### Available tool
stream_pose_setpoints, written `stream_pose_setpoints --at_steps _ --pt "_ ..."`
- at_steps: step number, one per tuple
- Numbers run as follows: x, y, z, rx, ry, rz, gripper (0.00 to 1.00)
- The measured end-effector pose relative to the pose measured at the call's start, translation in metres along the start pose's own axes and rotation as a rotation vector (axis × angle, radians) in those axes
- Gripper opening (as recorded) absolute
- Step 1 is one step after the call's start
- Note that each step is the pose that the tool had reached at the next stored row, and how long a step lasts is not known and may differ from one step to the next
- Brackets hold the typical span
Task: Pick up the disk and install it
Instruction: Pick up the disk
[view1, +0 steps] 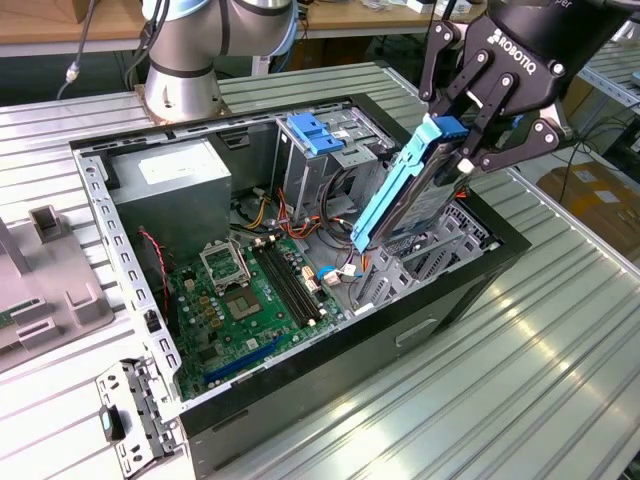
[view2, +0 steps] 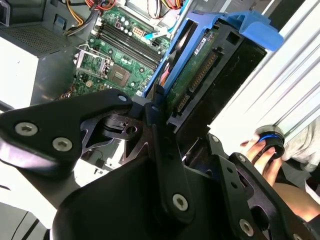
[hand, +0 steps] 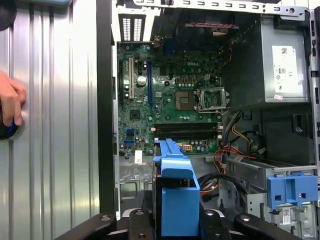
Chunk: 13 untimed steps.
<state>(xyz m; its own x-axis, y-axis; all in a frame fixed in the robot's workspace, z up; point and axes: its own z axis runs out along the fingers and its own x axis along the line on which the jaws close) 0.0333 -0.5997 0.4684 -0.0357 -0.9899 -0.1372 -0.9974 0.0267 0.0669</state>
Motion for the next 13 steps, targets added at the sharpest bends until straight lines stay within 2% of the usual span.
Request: stream_pose_setpoints --at_steps 10,11,12,13 --pt "0.0023 -0.0128 -0.0012 -0.0028 0.0000 0.000 0.36" --pt "0.0039 -0.0298 -0.0025 -0.0076 0.0002 0.001 0.36" --pt "0.0042 -0.0328 -0.0026 0.0209 -0.0006 -0.003 0.36" --pt "0.0040 -0.0327 -0.0023 0.0815 0.0090 -0.011 0.36"
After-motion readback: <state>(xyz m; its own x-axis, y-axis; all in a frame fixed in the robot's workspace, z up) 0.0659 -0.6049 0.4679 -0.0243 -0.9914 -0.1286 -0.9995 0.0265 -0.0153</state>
